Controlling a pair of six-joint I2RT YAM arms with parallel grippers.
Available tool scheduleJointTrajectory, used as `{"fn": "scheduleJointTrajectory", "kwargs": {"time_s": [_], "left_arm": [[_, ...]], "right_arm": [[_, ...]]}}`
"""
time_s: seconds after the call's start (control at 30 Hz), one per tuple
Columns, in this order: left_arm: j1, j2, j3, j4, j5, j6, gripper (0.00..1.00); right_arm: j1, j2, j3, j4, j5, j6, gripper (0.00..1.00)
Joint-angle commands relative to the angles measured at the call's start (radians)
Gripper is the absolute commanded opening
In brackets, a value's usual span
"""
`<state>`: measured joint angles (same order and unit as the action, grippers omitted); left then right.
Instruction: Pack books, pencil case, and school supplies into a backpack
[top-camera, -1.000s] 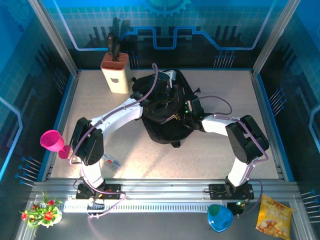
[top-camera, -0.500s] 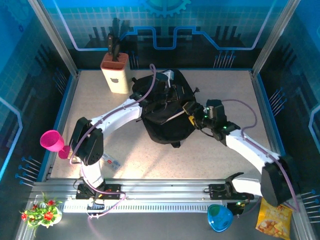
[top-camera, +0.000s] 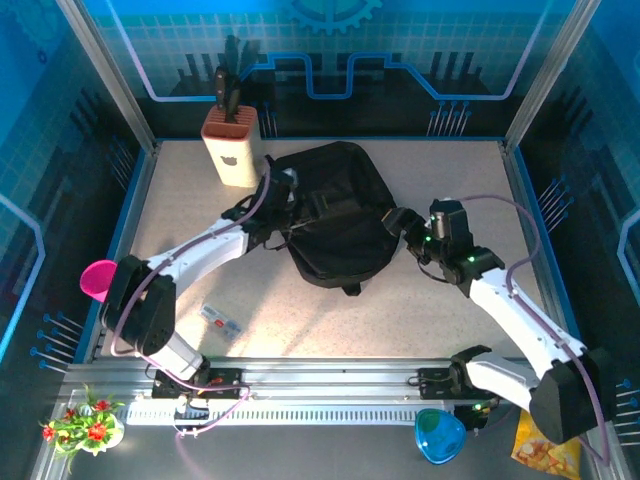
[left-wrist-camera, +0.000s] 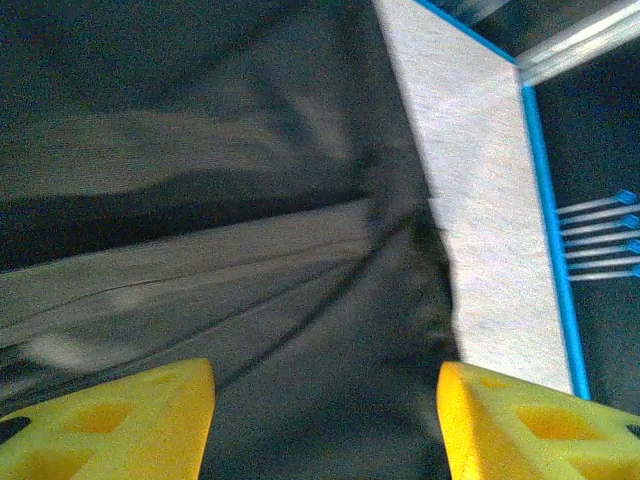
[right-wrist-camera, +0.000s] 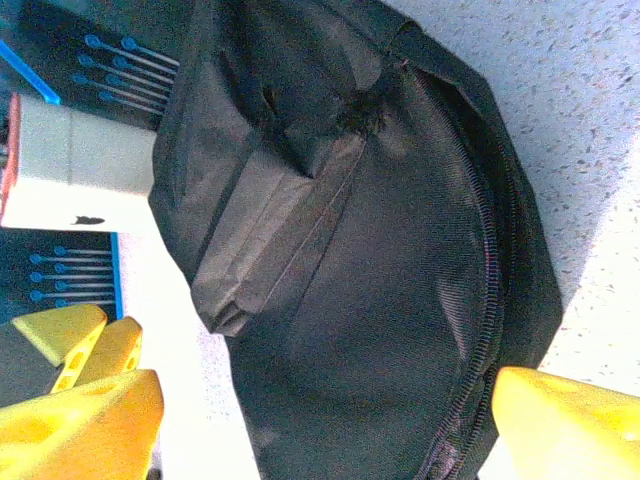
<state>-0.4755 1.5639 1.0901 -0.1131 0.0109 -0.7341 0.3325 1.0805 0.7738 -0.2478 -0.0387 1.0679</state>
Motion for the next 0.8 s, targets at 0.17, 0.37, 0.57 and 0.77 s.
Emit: {"fn": "scheduleJointTrajectory", "kwargs": {"time_s": [0.17, 0.37, 0.57, 0.77], "left_arm": [[0.133, -0.045, -0.17, -0.001, -0.016, -0.09, 0.56], [0.213, 0.065, -0.148, -0.003, 0.034, -0.152, 0.5], [0.259, 0.17, -0.096, 0.068, 0.117, -0.167, 0.4], [0.275, 0.216, -0.078, 0.162, 0.19, -0.179, 0.33]], "right_arm": [[-0.007, 0.074, 0.012, -0.043, -0.068, -0.043, 0.86], [-0.007, 0.111, 0.014, -0.091, -0.082, -0.066, 0.86], [-0.009, 0.149, 0.009, -0.102, -0.112, -0.074, 0.86], [-0.009, 0.18, 0.011, -0.11, -0.133, -0.082, 0.84]]}}
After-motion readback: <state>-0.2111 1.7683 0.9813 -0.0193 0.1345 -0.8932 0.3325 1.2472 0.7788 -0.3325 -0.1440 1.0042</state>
